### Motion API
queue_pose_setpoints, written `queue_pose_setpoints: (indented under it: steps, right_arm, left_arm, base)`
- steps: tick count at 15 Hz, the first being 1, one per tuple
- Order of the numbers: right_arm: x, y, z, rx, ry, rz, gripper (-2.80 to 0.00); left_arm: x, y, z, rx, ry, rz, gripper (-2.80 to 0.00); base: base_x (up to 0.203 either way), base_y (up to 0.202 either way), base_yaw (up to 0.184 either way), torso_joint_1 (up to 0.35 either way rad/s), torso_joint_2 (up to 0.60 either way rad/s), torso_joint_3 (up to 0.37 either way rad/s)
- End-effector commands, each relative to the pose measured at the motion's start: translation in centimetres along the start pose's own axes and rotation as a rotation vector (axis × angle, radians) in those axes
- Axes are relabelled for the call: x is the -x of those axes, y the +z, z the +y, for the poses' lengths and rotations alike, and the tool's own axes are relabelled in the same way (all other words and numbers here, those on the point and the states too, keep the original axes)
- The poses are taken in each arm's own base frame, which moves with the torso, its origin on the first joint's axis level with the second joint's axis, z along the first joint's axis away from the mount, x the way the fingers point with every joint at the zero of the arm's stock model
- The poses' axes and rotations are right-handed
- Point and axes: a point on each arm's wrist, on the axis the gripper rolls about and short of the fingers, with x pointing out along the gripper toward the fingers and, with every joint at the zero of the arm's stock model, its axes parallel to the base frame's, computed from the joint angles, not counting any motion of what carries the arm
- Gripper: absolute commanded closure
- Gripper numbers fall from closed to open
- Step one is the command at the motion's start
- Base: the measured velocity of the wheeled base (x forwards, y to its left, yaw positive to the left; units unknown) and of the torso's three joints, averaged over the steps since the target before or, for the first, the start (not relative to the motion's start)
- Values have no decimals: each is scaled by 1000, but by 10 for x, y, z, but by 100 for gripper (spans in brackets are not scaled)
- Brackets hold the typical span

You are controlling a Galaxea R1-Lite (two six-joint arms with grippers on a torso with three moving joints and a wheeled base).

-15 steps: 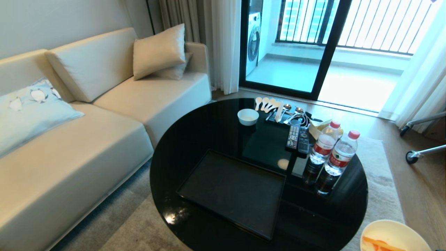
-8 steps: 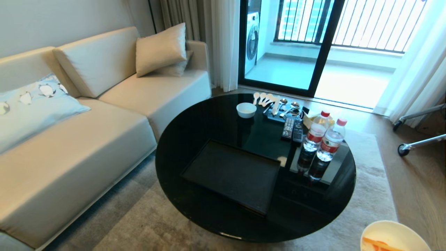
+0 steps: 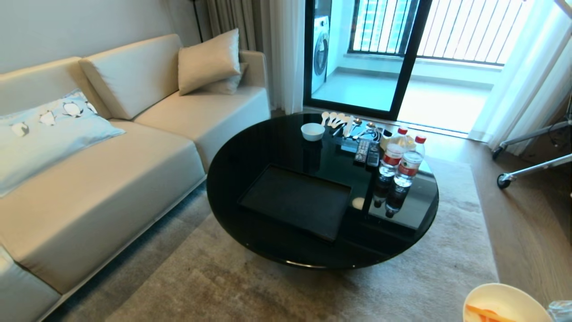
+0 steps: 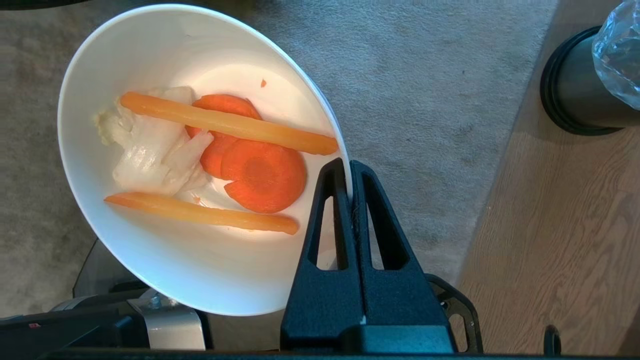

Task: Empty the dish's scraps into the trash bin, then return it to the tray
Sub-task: Move the bowl over the trash can

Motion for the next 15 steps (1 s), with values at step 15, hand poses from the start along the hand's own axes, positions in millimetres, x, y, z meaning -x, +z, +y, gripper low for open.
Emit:
queue_pose_setpoints:
  steps: [15]
  right_arm:
    - [3,-1,-2,-73,-18,-23,0]
  left_arm:
    - [0,0,0,1,1,0,0]
  base:
    - [0,0,0,0,0,0]
